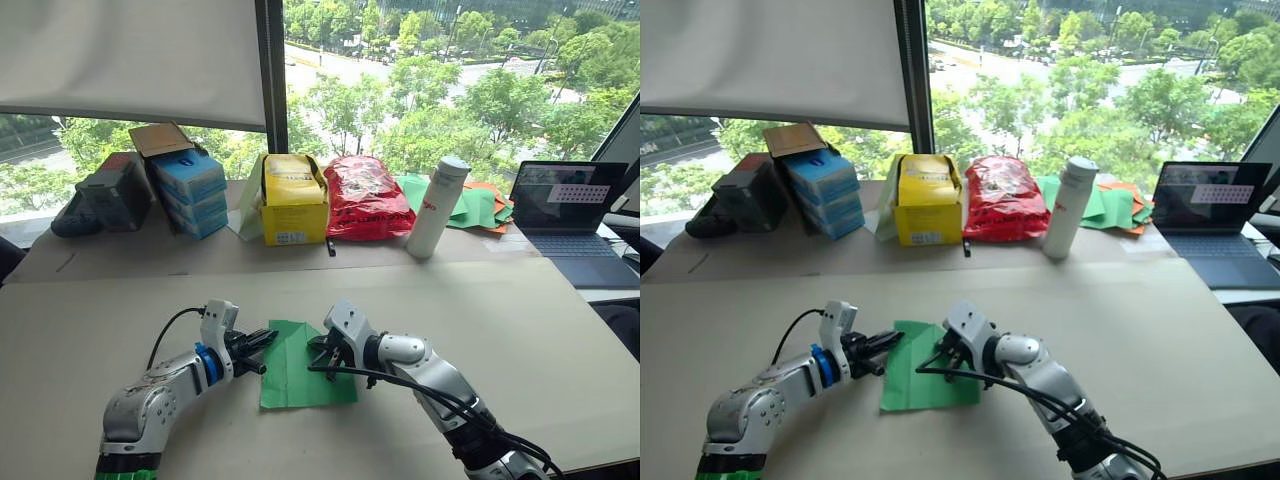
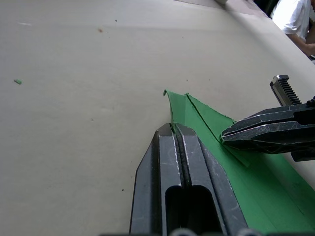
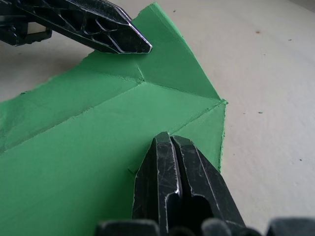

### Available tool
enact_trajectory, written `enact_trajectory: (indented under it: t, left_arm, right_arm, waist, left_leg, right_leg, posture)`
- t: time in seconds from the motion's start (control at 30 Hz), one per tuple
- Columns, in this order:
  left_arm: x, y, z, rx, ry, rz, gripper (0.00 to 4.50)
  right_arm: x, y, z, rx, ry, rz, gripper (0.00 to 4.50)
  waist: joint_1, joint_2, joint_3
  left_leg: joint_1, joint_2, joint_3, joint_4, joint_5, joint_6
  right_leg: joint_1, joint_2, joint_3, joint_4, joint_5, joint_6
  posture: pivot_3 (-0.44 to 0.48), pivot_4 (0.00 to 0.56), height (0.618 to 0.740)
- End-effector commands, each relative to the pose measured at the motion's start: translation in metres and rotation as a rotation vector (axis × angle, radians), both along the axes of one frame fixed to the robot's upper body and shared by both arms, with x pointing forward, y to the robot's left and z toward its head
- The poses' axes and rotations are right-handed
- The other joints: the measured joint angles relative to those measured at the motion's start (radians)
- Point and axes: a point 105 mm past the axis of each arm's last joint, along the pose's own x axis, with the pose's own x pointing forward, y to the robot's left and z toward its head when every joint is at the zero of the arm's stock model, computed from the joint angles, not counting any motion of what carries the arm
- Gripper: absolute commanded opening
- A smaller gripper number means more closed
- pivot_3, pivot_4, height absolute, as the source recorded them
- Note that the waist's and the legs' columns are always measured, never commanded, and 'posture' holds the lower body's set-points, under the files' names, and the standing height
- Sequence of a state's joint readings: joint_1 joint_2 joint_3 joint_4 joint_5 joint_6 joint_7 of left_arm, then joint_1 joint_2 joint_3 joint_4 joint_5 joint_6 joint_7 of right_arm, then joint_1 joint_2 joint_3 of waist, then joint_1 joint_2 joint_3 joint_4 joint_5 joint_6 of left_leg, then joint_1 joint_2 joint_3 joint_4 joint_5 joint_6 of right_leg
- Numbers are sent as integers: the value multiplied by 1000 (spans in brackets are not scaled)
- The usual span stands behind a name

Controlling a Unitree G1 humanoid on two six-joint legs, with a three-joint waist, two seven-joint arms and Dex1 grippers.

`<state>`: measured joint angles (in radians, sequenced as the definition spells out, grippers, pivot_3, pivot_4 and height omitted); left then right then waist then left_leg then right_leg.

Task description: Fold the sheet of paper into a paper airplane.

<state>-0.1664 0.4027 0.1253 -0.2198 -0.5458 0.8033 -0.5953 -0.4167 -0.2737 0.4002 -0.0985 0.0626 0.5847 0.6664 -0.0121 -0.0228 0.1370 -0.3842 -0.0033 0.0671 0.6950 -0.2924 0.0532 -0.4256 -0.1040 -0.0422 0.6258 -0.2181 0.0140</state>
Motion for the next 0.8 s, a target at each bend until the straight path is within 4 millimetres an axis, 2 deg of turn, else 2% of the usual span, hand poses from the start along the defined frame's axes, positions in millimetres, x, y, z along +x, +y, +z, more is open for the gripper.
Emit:
enact_trajectory:
  t: [0.03,0.13,0.3,0.6,0.8]
  left_arm:
    - [0,-9,24,112,-194,-84,20]
    - [-6,-15,22,300,-327,-203,20]
    - [-6,-18,14,473,-448,-291,20]
    - [-18,-25,-17,678,-546,-485,20]
    - [-18,-25,-22,710,-566,-506,20]
  right_arm:
    - [5,-1,8,47,-4,-36,0]
    - [12,-1,18,121,12,-86,0]
    - [17,-2,26,179,18,-126,0]
    - [20,3,26,172,-18,-140,0]
    - [26,5,29,175,-48,-157,0]
  waist:
    - [0,0,0]
    - [-1,1,0]
    - [-1,1,1]
    - [-1,1,1]
    - [-1,2,1]
  left_leg:
    - [0,0,0,0,0,0]
    - [-1,0,0,-1,0,-1]
    - [-3,0,0,-1,0,-1]
    - [-9,0,2,-1,0,-1]
    - [-8,0,2,-1,0,0]
  right_leg:
    - [0,0,0,0,0,0]
    - [-2,0,0,0,0,-1]
    - [-5,-2,0,0,0,-1]
    - [-11,-2,0,2,0,-1]
    - [-11,-1,0,3,0,-1]
  posture:
    - [0,150,740]
    - [0,150,740]
    - [0,150,740]
    - [0,150,740]
    - [0,150,740]
